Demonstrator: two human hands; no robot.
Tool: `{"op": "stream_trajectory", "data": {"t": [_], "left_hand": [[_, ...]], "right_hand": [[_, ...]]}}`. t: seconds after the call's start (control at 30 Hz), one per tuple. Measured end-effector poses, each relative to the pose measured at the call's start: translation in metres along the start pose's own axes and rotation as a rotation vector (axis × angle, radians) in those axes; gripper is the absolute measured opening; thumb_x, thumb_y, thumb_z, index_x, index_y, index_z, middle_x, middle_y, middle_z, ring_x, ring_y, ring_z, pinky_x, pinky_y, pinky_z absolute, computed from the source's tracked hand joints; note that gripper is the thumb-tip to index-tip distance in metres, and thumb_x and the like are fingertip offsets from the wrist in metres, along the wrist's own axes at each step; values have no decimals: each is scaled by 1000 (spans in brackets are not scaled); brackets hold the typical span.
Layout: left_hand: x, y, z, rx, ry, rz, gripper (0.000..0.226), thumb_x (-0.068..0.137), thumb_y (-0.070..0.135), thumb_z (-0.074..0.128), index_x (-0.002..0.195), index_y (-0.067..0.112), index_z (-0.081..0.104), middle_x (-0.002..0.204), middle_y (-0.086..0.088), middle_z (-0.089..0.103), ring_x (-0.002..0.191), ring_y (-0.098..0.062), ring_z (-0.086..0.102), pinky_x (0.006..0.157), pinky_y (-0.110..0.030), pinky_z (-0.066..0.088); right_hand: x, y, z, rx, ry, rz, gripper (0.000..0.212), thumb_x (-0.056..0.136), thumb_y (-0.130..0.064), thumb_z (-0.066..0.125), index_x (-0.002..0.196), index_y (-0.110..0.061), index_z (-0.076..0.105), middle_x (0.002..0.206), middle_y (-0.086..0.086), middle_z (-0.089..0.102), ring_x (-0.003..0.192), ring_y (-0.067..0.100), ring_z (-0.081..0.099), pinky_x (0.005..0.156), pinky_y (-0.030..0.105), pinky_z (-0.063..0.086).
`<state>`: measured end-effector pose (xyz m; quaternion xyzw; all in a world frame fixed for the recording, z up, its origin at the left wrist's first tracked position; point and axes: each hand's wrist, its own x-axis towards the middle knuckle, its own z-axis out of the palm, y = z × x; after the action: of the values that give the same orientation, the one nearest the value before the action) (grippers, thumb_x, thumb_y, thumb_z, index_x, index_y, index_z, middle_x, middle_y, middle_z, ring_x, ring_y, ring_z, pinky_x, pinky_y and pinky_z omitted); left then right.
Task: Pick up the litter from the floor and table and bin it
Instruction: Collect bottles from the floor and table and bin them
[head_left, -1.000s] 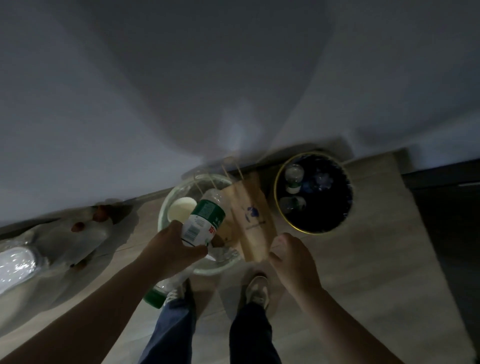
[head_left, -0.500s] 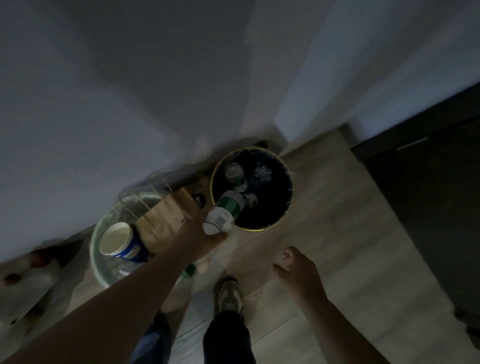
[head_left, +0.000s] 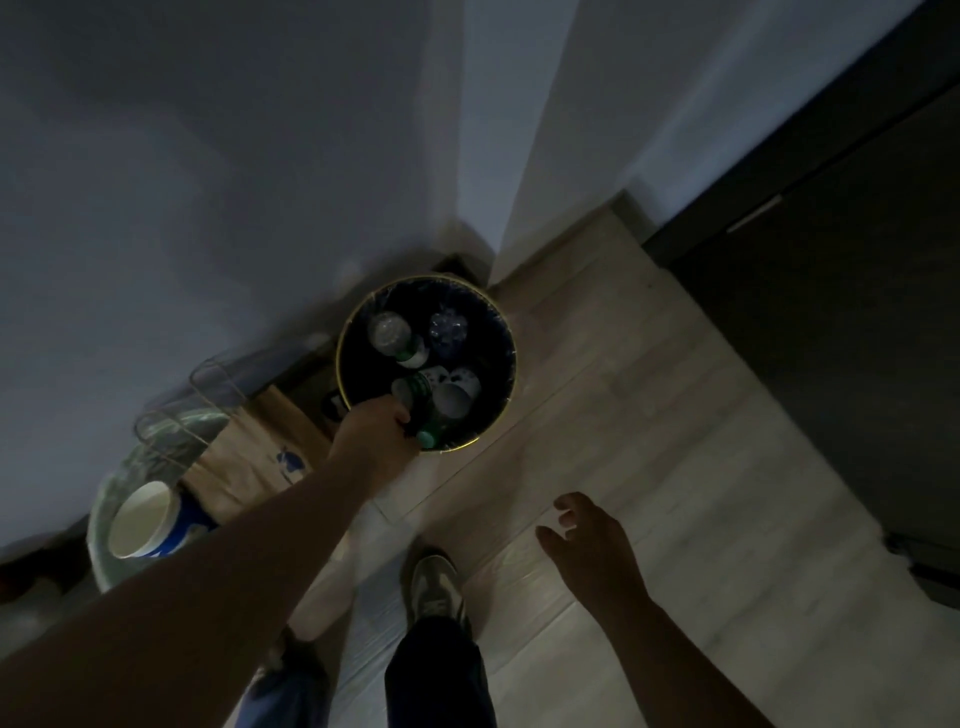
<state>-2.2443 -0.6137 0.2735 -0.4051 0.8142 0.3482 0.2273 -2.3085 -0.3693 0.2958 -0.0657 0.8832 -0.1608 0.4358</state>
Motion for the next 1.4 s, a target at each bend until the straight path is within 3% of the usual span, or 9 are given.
{"op": "stream_trajectory", "data": {"t": [0.2, 0.53, 0.73, 1.0, 1.17, 1.27, 1.4], "left_hand": [[-6, -2, 3, 95, -13, 103, 24, 79, 16, 67, 101, 7, 64, 101, -10, 67, 97, -26, 62, 75, -29, 47], [-44, 10, -63, 542, -179, 222, 39, 85, 31, 61, 120, 15, 53, 124, -5, 55, 116, -22, 54, 92, -32, 45], [-102, 42, -126, 544, -142, 239, 35, 85, 21, 54, 120, 16, 56, 124, -3, 58, 115, -20, 56, 93, -30, 46], [-215, 99, -246, 517, 75, 390, 47, 91, 34, 52, 137, 24, 45, 135, 0, 51, 124, -19, 48, 101, -26, 38], [-296, 118, -346, 451, 288, 452, 40, 92, 41, 53, 129, 28, 51, 125, 8, 55, 112, -8, 53, 94, -18, 39], [-347, 115, -410, 402, 429, 440, 40, 90, 43, 56, 127, 29, 53, 120, 11, 57, 106, -4, 55, 90, -12, 38], [-421, 106, -485, 390, 647, 390, 40, 87, 44, 61, 124, 31, 56, 118, 14, 60, 103, -3, 57, 87, -11, 36]], "right_hand": [[0, 0, -3, -33, -4, -33, 43, 90, -28, 64, 129, -17, 50, 124, 4, 59, 106, 12, 58, 80, 19, 47], [-24, -41, -32, -196, -4, -147, 50, 91, -33, 61, 136, -17, 45, 128, 1, 56, 115, 13, 55, 91, 26, 49], [-77, -82, -85, -277, 28, -252, 49, 93, -33, 58, 137, -19, 43, 131, -1, 53, 119, 14, 52, 91, 24, 45], [-186, -173, -196, -469, 179, -541, 48, 91, -41, 54, 135, -28, 41, 130, -5, 50, 121, 13, 49, 97, 26, 42], [-259, -253, -272, -415, 280, -764, 39, 90, -40, 58, 127, -28, 51, 125, -6, 56, 117, 12, 53, 97, 25, 42], [-305, -313, -309, -382, 340, -911, 45, 91, -39, 60, 133, -28, 48, 128, -8, 55, 116, 9, 51, 97, 21, 41], [-379, -384, -337, -399, 445, -1128, 45, 89, -39, 61, 131, -29, 50, 123, -12, 56, 109, 4, 51, 86, 11, 34]]}}
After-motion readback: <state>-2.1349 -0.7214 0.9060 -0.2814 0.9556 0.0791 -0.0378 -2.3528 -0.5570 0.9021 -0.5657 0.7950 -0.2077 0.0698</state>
